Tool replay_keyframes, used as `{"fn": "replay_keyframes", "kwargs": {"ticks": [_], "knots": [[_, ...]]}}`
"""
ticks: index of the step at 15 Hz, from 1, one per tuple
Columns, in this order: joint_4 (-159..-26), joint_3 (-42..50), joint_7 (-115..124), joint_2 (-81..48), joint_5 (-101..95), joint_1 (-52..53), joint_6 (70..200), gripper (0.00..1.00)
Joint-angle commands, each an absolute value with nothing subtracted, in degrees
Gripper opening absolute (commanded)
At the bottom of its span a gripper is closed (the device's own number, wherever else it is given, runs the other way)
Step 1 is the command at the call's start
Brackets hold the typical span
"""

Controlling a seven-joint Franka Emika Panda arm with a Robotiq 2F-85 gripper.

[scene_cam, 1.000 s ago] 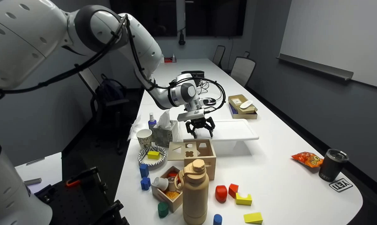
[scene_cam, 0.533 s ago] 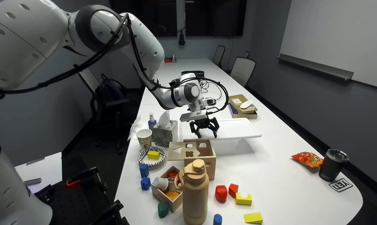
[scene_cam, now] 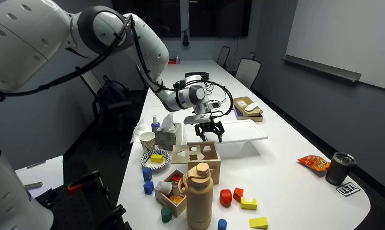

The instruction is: Partially push the lid off of the storage bin

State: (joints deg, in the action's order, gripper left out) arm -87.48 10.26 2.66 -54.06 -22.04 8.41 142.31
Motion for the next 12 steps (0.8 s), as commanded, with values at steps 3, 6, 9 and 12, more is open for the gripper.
{"fn": "replay_keyframes", "kwargs": {"ticks": [3, 6, 9, 12], "knots": [[-85.65, 5.34, 0.96, -51.66, -14.84, 6.28, 131.02, 1.00], [-84.07, 2.28, 0.14, -49.44, -10.76, 5.20, 125.02, 1.00], [-83.51, 1.11, 1.90, -45.54, -8.19, 5.62, 121.55, 1.00], [-83.92, 0.01, 1.04, -39.81, -6.79, 5.90, 114.31, 1.00]]}}
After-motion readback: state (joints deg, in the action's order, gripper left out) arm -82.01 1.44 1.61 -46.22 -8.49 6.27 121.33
